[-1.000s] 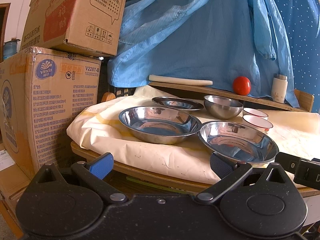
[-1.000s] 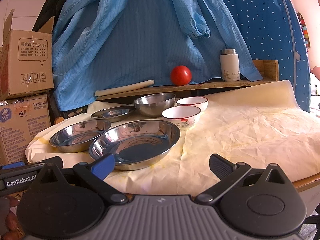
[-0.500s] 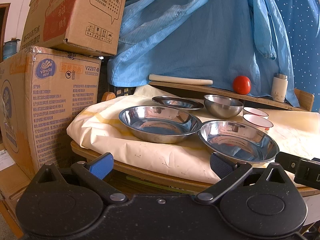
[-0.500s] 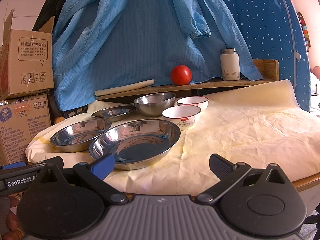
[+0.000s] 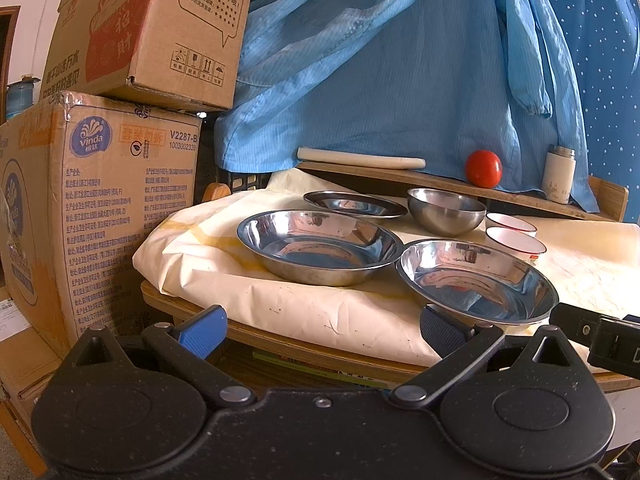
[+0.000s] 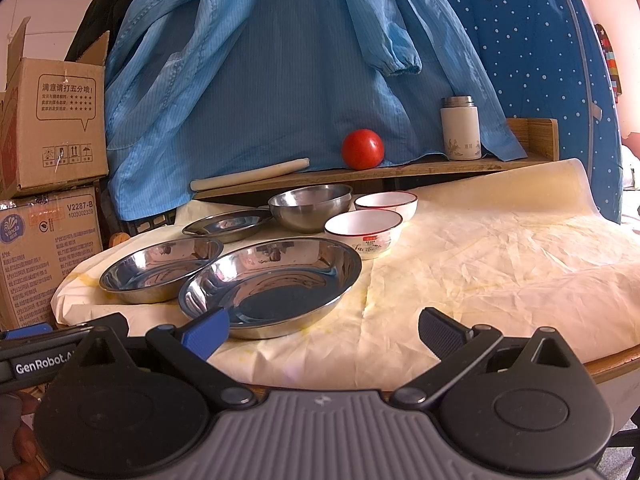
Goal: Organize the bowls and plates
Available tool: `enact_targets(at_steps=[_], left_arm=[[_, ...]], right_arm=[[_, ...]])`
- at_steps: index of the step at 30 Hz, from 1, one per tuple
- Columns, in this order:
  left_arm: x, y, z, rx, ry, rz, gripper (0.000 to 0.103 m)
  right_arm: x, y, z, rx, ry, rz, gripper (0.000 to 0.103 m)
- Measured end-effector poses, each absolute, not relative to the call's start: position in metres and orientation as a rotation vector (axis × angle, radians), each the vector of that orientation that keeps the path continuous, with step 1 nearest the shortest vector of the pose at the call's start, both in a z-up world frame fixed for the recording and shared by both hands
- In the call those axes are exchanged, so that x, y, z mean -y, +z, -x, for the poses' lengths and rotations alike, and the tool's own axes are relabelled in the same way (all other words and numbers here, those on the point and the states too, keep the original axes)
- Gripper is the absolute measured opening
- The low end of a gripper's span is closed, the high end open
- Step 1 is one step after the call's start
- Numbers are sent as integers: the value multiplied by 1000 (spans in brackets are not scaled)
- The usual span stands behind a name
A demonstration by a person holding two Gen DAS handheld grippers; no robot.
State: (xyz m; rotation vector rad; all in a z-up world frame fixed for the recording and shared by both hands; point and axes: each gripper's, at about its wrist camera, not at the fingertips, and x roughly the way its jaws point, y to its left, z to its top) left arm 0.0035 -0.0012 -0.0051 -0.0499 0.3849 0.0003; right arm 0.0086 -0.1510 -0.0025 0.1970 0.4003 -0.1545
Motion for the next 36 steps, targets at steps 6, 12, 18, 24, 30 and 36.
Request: enact_targets(at_steps=[6, 12, 18, 24, 30, 36], left_arm=[[2, -9, -3, -387, -1, 46, 102], [2, -10, -2, -389, -5, 45, 102], [2, -9, -4, -393, -6, 44, 102], [1, -9, -7, -408, -6, 44, 102], [0, -9, -10, -411, -7, 45, 102], [-7, 2, -24, -408, 27, 47, 102]], right_arm=[[150, -3, -9, -402, -154, -197, 103], [150, -3, -8, -403, -154, -198, 103], [149, -4, -9, -404, -155, -197, 103], [148, -6, -9, -407, -157, -194, 103], [147, -7, -12, -414, -159, -190, 103], [150, -1, -23, -403, -166, -182, 103]])
